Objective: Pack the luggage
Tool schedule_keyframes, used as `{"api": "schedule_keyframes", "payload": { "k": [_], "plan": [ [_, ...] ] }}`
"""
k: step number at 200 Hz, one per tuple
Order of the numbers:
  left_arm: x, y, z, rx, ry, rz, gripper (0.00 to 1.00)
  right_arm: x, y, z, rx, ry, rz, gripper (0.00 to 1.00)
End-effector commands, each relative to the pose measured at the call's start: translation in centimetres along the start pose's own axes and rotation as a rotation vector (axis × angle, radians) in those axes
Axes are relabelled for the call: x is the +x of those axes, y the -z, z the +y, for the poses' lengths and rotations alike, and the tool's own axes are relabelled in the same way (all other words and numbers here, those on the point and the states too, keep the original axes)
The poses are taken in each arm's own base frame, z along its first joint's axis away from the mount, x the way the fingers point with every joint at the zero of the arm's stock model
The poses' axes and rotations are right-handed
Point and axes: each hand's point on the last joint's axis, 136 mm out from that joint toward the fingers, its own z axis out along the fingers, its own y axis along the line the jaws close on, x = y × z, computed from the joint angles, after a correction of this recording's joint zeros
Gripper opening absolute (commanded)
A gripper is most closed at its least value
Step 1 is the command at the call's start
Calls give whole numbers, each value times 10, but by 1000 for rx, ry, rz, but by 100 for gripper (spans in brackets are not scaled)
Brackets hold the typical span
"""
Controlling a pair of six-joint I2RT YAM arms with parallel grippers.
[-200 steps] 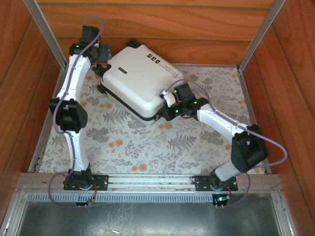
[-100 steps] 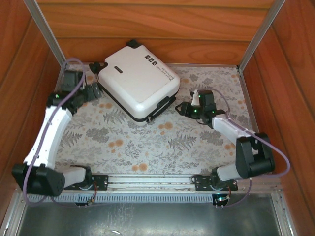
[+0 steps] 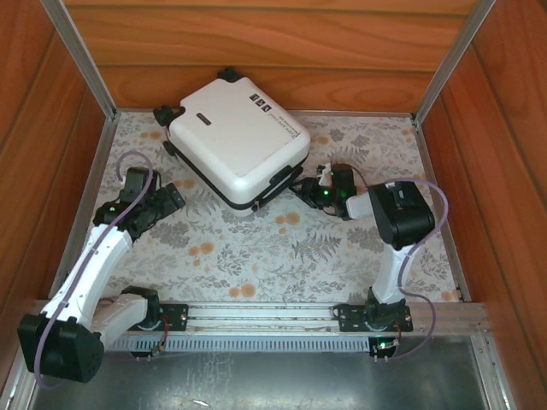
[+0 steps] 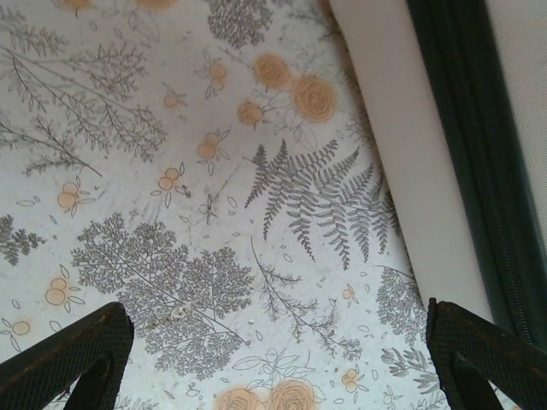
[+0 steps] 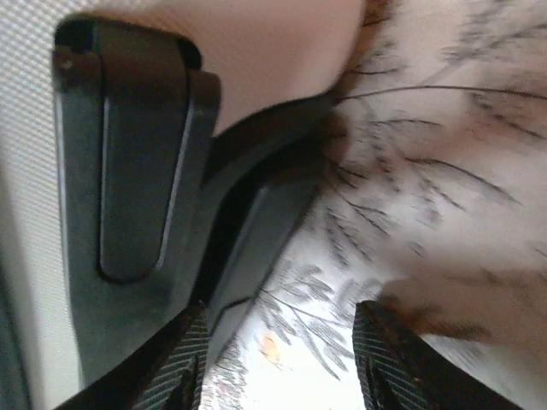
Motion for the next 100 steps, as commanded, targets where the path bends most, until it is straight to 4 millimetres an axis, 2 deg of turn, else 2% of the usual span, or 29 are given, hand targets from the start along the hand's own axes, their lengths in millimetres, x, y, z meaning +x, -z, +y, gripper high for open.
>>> {"api": "schedule_keyframes", "payload": {
  "k": [1, 18, 37, 48, 67, 100],
  "plan": [
    [-7, -5, -14, 52, 38, -20, 93, -20, -7, 37, -138, 62, -31, 45],
    [-10, -17, -15, 45, 50, -22, 92, -16, -13, 39, -124, 87, -12, 29],
    [-17, -30, -22, 44, 50, -20, 91, -10, -15, 41, -99, 120, -2, 24],
    [-20, -39, -25, 38, 48, -3, 90, -6, -12, 45, -97, 140, 7, 26],
    [-21, -50, -33, 42, 42, 37, 90, 2, -1, 41, -45, 159, 7, 33],
    [-20, -54, -32, 39, 32, 42, 89, 18, 21, 38, 5, 225, 4, 44]
  ]
}}
